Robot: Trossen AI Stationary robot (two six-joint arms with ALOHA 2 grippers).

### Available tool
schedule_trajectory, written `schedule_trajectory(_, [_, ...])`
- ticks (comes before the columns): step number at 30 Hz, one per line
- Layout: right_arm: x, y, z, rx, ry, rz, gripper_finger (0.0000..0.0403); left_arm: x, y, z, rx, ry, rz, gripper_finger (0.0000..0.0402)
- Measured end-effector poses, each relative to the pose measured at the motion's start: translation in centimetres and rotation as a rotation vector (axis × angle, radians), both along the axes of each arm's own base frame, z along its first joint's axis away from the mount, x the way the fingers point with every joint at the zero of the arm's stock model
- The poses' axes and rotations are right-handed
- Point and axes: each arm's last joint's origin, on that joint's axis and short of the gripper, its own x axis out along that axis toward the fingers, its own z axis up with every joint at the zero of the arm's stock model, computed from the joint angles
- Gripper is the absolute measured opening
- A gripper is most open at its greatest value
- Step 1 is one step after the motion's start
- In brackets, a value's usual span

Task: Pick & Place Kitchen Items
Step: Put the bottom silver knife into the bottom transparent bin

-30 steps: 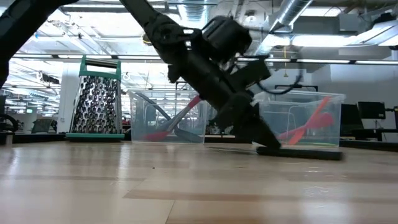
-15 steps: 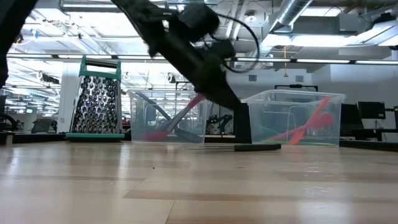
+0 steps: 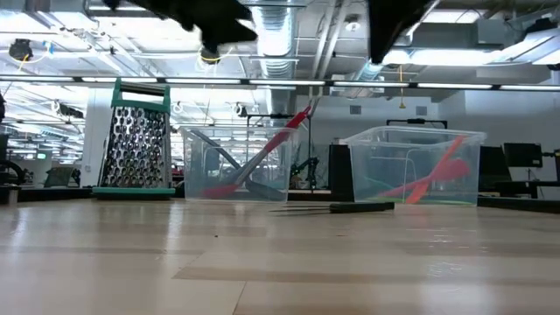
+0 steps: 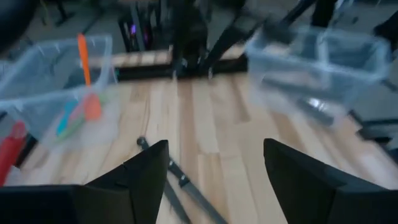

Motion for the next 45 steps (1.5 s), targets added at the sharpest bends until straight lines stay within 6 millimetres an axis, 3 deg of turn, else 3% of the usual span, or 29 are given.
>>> schedule_trajectory(4, [1.8, -2.5, -0.8, 0.033, 0.045, 0.214, 0.0165, -4.0, -0.7, 1.2, -0.01, -0.113, -0.031, 0.0239])
schedule_trajectory(9, [3.0, -4.4, -4.3, 0.107, 0.062, 0.436, 0.0169, -8.5, -1.8, 1.6, -0.034, -0.225, -0.092, 0.0237])
schedule_trajectory(14, [3.4, -6.8, -8.1, 0.136, 0.002, 0.464, 0.0168, -12.3, -1.8, 2.3, -0.055, -0.367, -0.113, 0.0228])
schedule_trajectory(18, [3.1, -8.4, -10.0, 0.158, -0.012, 0.463, 0.0166, -14.4, -1.5, 2.1, -0.047, -0.444, -0.07, 0.0206])
schedule_trajectory(25, [3.0, -9.2, -12.6, 0.234, 0.02, 0.546, 0.0165, -15.5, -1.2, -0.5, -0.041, -0.448, -0.04, 0.0153])
schedule_trajectory(36, [4.1, -9.2, -17.8, 0.263, 0.175, 0.581, 0.017, -15.1, -1.2, -4.1, -0.009, -0.413, -0.033, 0.0084])
schedule_trajectory(41, [4.1, -9.2, -18.1, 0.272, 0.195, 0.573, 0.0163, -14.8, -1.3, -6.3, -0.015, -0.443, -0.041, 0.0047])
schedule_trajectory(45, [3.9, -9.2, -18.1, 0.259, 0.207, 0.546, 0.0125, -14.6, -1.3, -8.5, -0.017, -0.463, -0.037, 0.0018])
